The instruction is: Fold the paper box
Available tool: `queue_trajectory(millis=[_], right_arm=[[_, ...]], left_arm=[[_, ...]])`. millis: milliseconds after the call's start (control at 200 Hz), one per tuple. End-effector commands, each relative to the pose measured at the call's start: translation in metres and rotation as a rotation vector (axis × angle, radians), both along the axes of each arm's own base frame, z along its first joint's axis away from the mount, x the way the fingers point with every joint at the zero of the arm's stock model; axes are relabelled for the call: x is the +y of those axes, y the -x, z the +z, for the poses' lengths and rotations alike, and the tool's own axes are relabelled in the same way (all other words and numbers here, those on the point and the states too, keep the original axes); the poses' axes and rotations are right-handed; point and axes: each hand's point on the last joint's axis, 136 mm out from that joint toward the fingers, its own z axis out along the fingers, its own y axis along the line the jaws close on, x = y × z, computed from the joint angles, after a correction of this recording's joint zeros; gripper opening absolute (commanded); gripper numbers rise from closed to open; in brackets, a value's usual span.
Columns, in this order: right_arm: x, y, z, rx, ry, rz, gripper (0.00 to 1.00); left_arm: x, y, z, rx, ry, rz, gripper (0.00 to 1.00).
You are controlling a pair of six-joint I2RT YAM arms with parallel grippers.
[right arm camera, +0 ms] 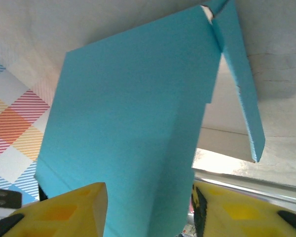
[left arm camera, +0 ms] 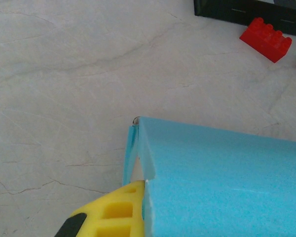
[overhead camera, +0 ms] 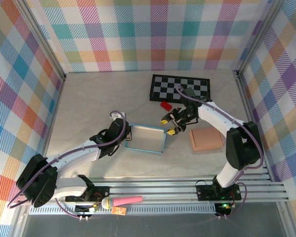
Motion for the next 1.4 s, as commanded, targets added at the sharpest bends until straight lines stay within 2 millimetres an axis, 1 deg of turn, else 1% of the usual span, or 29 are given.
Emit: queue_trajectory(millis=[0,165,265,455,540,710,790,850,905,1000,1065,1130,1190,1210,1245,1295,1335,1395], right_arm=[[0.004,0.006,-0.005,0.041,-0.023,-0.006,0.47],[0.006,0.005,-0.01,0.042,-0.023,-0.002,0.46],[0.01,0.003,-0.013,0.043,-0.029,-0.001,0.43],[0.014,0.007,-0.025,0.052,-0.023,0.012,0.38],[0.012,0.009,-0.032,0.053,-0.006,0.016,0.35],[0.004,0.014,-0.044,0.04,0.046,0.043,0.32],[0.001,0.015,-0.046,0.027,0.062,0.048,0.31],[0.0,0.015,-0.048,0.02,0.07,0.052,0.3],[0.0,0.016,-0.048,0.019,0.073,0.057,0.29],[0.0,0.015,-0.048,0.004,0.081,0.065,0.29],[0.001,0.016,-0.047,-0.007,0.089,0.078,0.29],[0.002,0.017,-0.048,-0.013,0.099,0.092,0.28],[0.002,0.018,-0.05,-0.015,0.108,0.099,0.28],[0.001,0.019,-0.051,-0.013,0.113,0.101,0.28],[0.0,0.019,-0.052,-0.012,0.118,0.103,0.27],[0.0,0.02,-0.053,-0.014,0.123,0.106,0.27],[-0.001,0.02,-0.054,-0.016,0.126,0.107,0.27],[-0.001,0.02,-0.053,-0.018,0.13,0.111,0.27]], left_arm=[[-0.008,0.003,0.0,0.016,0.002,-0.019,0.0],[-0.008,0.004,-0.003,0.025,0.004,-0.017,0.0],[-0.01,0.006,-0.004,0.032,0.014,-0.019,0.0],[-0.012,0.01,-0.009,0.054,0.049,-0.009,0.0],[-0.012,0.014,-0.012,0.067,0.075,-0.005,0.0],[-0.014,0.025,-0.022,0.121,0.112,-0.011,0.0],[-0.011,0.032,-0.025,0.148,0.128,-0.003,0.12],[-0.009,0.037,-0.025,0.165,0.144,0.004,0.19],[-0.007,0.043,-0.022,0.175,0.164,0.004,0.23],[-0.002,0.052,-0.018,0.183,0.186,0.012,0.38],[0.003,0.057,-0.015,0.185,0.192,0.022,0.45],[0.006,0.062,-0.012,0.19,0.2,0.025,0.48],[0.005,0.064,-0.005,0.186,0.23,0.018,0.49],[0.008,0.069,-0.009,0.211,0.22,0.023,0.5],[0.008,0.072,-0.006,0.219,0.235,0.022,0.51],[0.007,0.075,0.003,0.222,0.266,0.024,0.52],[0.008,0.077,0.014,0.217,0.291,0.031,0.53],[0.014,0.081,0.03,0.218,0.308,0.062,0.53]])
